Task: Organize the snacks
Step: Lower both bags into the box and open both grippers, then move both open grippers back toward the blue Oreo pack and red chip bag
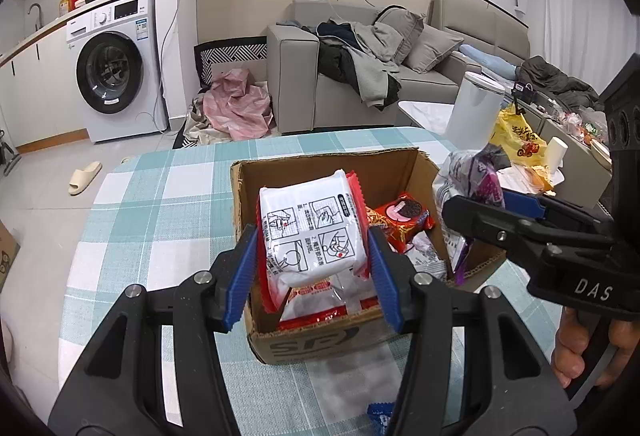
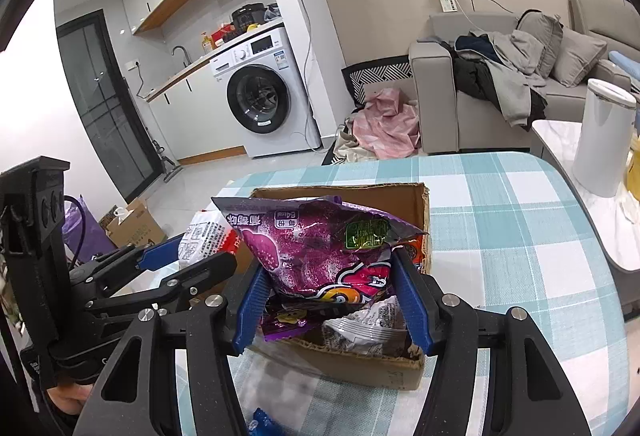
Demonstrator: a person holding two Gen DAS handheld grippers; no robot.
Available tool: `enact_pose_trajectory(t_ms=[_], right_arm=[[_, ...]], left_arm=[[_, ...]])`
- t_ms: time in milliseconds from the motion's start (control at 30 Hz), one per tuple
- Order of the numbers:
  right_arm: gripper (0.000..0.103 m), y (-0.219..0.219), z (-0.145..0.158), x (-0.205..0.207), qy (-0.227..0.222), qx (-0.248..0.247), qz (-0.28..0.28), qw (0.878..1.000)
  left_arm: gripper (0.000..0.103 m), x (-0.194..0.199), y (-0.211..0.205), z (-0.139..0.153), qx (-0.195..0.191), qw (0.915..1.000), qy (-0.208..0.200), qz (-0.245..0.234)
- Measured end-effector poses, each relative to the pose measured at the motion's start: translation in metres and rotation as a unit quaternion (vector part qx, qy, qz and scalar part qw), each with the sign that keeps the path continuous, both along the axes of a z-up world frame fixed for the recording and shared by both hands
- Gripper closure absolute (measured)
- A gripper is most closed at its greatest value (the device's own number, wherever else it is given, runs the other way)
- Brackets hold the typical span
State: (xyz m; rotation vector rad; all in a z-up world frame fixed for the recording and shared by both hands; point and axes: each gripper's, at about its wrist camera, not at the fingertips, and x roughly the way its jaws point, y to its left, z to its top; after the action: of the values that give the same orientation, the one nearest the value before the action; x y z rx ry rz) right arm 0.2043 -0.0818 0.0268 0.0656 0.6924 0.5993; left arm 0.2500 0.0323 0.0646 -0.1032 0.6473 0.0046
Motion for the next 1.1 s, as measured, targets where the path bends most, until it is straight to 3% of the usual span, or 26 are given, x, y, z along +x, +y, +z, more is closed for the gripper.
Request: enact_pose_trajectory(t_ms=[600, 800, 933, 1100], right_arm=[[0.041, 0.007, -0.017, 0.012, 0.010, -0.027, 0.003, 1.000], [0.028, 0.000, -0.015, 0.005, 0.002, -0.019, 0.002, 1.000], [0.022, -0.005, -0.011, 0.000, -0.006, -0.019, 0.001, 1.000], [0.009, -0.014, -0.006, -0.006, -0.011, -0.009, 0.005, 1.000]], left_arm=[[0.052, 0.019, 0.001, -0.025, 0.005, 0.9999, 0.015, -0.006], [0.042, 0.011, 0.001, -0.023, 0.007, 0.9999, 0.013, -0.001], [0.022, 0.002, 0.003, -0.019, 0.011, 0.9999, 0.006, 0.008], [0.018, -0.009, 0.004, -0.014, 0.007, 0.9999, -0.002, 0.009]])
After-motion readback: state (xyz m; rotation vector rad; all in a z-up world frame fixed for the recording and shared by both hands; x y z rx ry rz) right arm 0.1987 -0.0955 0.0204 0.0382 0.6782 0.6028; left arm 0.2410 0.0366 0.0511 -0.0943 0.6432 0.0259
